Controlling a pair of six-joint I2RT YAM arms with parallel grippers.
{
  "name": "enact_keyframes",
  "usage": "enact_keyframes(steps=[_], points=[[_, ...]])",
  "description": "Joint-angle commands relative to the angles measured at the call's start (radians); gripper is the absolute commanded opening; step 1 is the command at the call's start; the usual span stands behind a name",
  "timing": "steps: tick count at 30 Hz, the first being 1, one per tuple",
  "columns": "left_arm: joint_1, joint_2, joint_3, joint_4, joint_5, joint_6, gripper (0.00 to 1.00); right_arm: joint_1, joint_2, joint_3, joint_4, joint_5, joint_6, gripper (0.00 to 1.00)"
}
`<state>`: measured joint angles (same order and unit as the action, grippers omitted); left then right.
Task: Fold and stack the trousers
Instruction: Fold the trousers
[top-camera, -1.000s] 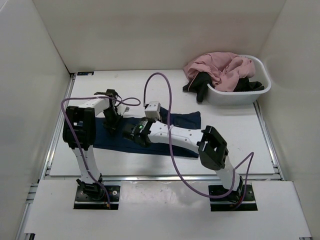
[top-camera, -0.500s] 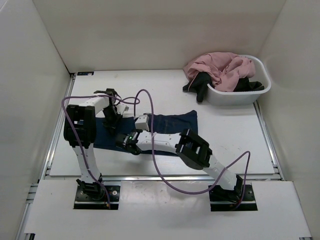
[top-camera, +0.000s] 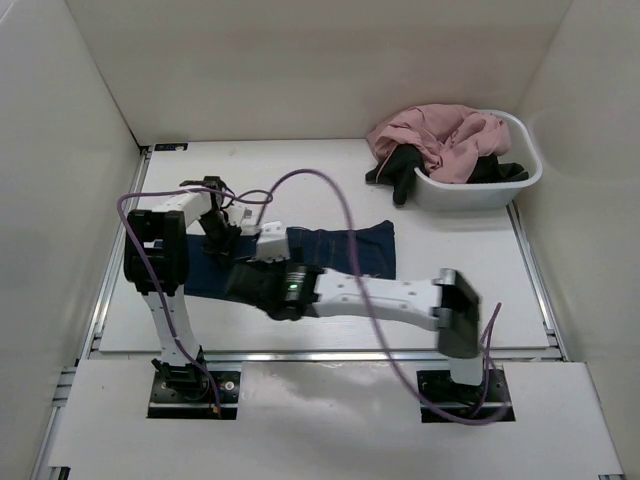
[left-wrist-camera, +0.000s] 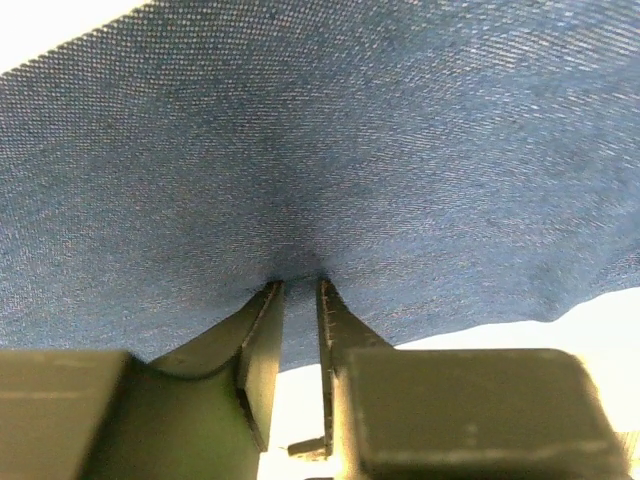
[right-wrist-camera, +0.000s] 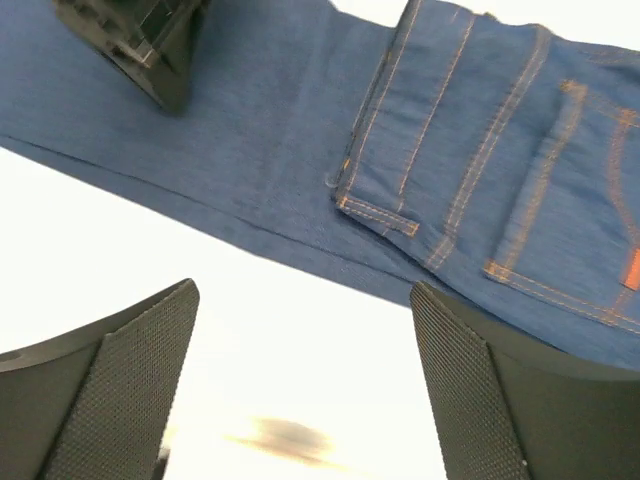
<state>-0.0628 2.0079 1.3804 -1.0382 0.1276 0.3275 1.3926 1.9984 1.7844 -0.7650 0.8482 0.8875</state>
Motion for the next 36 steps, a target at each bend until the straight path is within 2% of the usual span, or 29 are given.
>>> enact_keyframes(steps=[1,3,4,6,7,8,9,11,13,16,18,24,28,31,33,34,35,36], points=[[0.015,-0.017,0.0,0.144,-0.026,0.021,0.33,-0.055,-0.237,-0.192,-0.036,0.018,0.063,0.91],[0.015,-0.038,0.038,0.124,-0.026,0.03,0.37,-0.122,-0.392,-0.323,-0.036,-0.064,0.141,0.91],[0.015,-0.061,0.052,0.113,-0.026,0.03,0.37,-0.227,-0.47,-0.458,-0.011,-0.125,0.151,0.92],[0.015,-0.086,0.086,0.081,-0.016,0.03,0.38,-0.364,-0.519,-0.586,0.039,-0.301,0.102,0.92],[0.015,-0.11,0.13,0.072,-0.016,0.042,0.38,-0.482,-0.544,-0.676,0.076,-0.422,0.085,0.92],[0.015,-0.121,0.152,0.072,0.0,0.042,0.38,-0.527,-0.555,-0.709,0.088,-0.435,0.068,0.92],[0.006,-0.132,0.175,0.047,0.0,0.051,0.43,-0.571,-0.566,-0.741,0.102,-0.446,0.03,0.92],[-0.003,-0.15,0.244,0.023,-0.009,0.051,0.44,-0.719,-0.585,-0.817,0.174,-0.495,-0.022,0.92],[-0.026,-0.15,0.297,-0.034,0.033,0.051,0.46,-0.864,-0.586,-0.864,0.246,-0.622,-0.091,0.92],[-0.077,-0.141,0.298,-0.057,0.06,0.061,0.46,-1.006,-0.586,-0.934,0.378,-0.73,-0.151,0.92],[-0.106,-0.132,0.235,-0.057,0.069,0.07,0.46,-1.07,-0.576,-0.99,0.508,-0.888,-0.183,0.92],[-0.127,-0.081,0.155,-0.039,0.047,0.07,0.44,-1.081,-0.532,-1.097,0.674,-1.104,-0.26,0.87],[-0.127,-0.072,0.137,-0.016,0.047,0.07,0.44,-1.081,-0.567,-1.158,0.713,-1.072,-0.249,0.87],[-0.127,-0.072,0.106,-0.003,0.021,0.07,0.44,-1.081,-0.486,-1.134,0.704,-1.081,-0.249,0.87],[-0.115,-0.072,0.08,0.009,0.001,0.061,0.44,-1.081,-0.402,-1.106,0.692,-1.1,-0.249,0.81],[-0.115,-0.072,0.08,0.009,0.001,0.061,0.44,-1.081,-0.376,-1.074,0.663,-1.1,-0.249,0.75],[-0.105,-0.072,0.08,0.009,0.001,0.061,0.44,-1.081,-0.354,-1.065,0.662,-1.1,-0.249,0.62],[-0.104,-0.072,0.08,0.009,0.001,0.061,0.44,-1.081,-0.324,-1.065,0.662,-1.11,-0.249,0.56]])
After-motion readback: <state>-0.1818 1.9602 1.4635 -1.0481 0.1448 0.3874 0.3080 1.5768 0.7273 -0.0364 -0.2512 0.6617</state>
